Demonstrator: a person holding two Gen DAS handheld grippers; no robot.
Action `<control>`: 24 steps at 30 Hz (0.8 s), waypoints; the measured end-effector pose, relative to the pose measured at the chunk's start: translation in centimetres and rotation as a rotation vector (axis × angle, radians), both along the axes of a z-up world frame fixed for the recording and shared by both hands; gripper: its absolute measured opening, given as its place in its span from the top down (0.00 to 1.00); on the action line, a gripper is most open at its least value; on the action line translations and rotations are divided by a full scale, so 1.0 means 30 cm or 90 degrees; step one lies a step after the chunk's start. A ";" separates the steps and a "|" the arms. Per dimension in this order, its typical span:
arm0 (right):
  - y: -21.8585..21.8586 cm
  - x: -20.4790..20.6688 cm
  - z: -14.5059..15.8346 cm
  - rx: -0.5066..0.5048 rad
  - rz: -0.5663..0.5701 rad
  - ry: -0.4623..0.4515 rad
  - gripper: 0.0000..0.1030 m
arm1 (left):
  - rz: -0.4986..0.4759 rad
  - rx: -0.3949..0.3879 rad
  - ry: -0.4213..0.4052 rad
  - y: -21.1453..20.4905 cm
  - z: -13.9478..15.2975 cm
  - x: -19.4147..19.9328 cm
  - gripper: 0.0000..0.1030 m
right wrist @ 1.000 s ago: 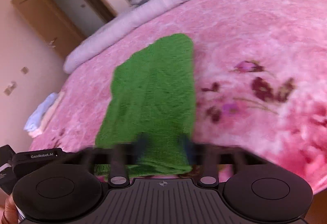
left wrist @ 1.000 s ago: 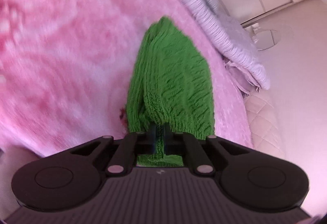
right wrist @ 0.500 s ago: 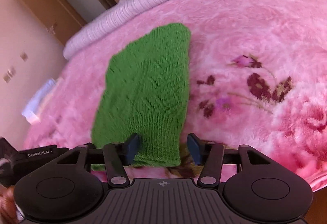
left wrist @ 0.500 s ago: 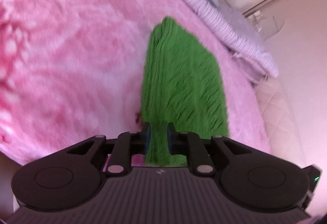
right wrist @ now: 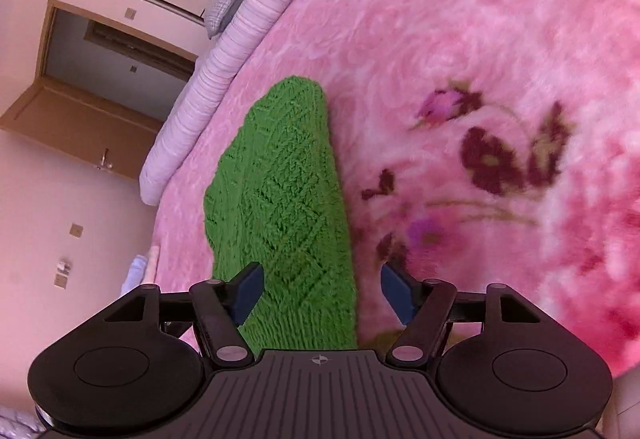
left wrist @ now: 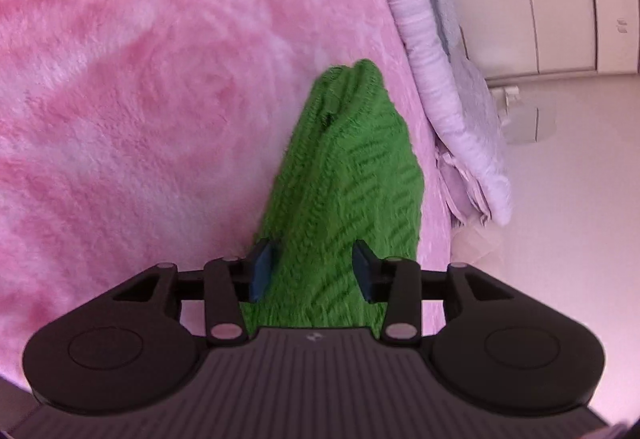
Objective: Fold clothes
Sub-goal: 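Grasp the end of the green vest strip with both grippers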
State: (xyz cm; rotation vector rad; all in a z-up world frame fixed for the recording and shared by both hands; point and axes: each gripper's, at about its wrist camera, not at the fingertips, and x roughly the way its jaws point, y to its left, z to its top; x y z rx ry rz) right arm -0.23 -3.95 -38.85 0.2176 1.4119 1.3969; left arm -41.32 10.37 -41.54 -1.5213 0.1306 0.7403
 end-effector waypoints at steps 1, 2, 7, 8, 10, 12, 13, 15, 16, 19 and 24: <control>0.015 -0.001 -0.004 -0.002 0.002 0.004 0.33 | 0.002 -0.002 0.000 0.011 -0.006 0.004 0.64; 0.029 -0.002 -0.009 -0.004 0.003 0.007 0.33 | 0.003 -0.002 0.003 0.022 -0.009 0.009 0.64; 0.110 -0.001 -0.031 -0.006 0.006 0.011 0.33 | -0.012 0.002 0.041 0.084 -0.018 0.047 0.64; 0.122 0.000 -0.033 -0.004 0.007 0.012 0.33 | -0.019 0.005 0.051 0.094 -0.015 0.054 0.64; 0.141 0.001 -0.037 -0.001 0.009 0.013 0.33 | -0.035 0.021 0.078 0.100 0.008 0.052 0.64; 0.144 0.002 -0.040 -0.001 0.010 0.012 0.32 | -0.048 0.034 0.097 0.098 0.026 0.031 0.64; 0.145 0.003 -0.042 -0.001 0.011 0.012 0.32 | -0.052 0.032 0.093 0.098 0.025 0.018 0.63; 0.146 0.004 -0.045 0.000 0.012 0.012 0.32 | -0.060 0.013 0.066 0.100 0.004 0.001 0.62; 0.145 0.005 -0.049 0.001 0.010 0.014 0.31 | -0.063 0.005 0.048 0.103 -0.012 -0.002 0.62; 0.145 0.002 -0.053 0.002 0.002 0.019 0.30 | -0.064 -0.006 0.012 0.117 -0.041 0.013 0.62; 0.151 0.002 -0.055 0.000 -0.010 0.030 0.29 | -0.084 0.001 -0.003 0.146 -0.050 0.053 0.61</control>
